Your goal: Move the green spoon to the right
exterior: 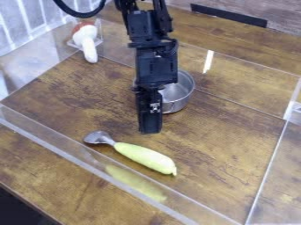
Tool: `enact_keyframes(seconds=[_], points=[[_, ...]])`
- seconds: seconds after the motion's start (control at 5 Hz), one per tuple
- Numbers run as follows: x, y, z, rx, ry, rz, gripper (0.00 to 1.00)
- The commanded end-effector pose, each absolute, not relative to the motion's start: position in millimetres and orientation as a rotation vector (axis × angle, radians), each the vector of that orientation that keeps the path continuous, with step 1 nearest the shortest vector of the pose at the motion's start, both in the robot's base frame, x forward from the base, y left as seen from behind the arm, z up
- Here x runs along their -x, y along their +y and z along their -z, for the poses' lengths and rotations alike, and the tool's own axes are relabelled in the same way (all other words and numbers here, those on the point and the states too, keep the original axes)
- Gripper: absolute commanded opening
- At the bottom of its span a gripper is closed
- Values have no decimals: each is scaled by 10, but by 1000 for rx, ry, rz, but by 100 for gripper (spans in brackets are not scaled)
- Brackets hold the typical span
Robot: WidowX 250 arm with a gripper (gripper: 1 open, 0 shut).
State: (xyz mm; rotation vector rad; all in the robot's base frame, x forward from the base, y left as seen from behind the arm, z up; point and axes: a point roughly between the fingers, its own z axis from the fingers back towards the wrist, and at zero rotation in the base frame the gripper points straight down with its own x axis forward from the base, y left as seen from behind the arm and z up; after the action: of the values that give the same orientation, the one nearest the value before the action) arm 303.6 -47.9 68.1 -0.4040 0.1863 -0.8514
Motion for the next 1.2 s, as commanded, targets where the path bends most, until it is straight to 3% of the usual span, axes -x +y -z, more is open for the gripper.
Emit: enact_keyframes(seconds=[0.0, 0.2, 0.4, 0.6, 0.8, 1.0], points=[[-3097, -477, -818, 389, 144, 862, 100], [-3104, -476, -816, 380, 158, 872, 0], [-3095, -486, -832, 374, 162, 881, 0], [-3072, -517, -836, 375, 159, 887, 100], [-3053, -542, -840, 376, 156, 890, 100], [-3041, -550, -848, 370, 159, 900, 0]])
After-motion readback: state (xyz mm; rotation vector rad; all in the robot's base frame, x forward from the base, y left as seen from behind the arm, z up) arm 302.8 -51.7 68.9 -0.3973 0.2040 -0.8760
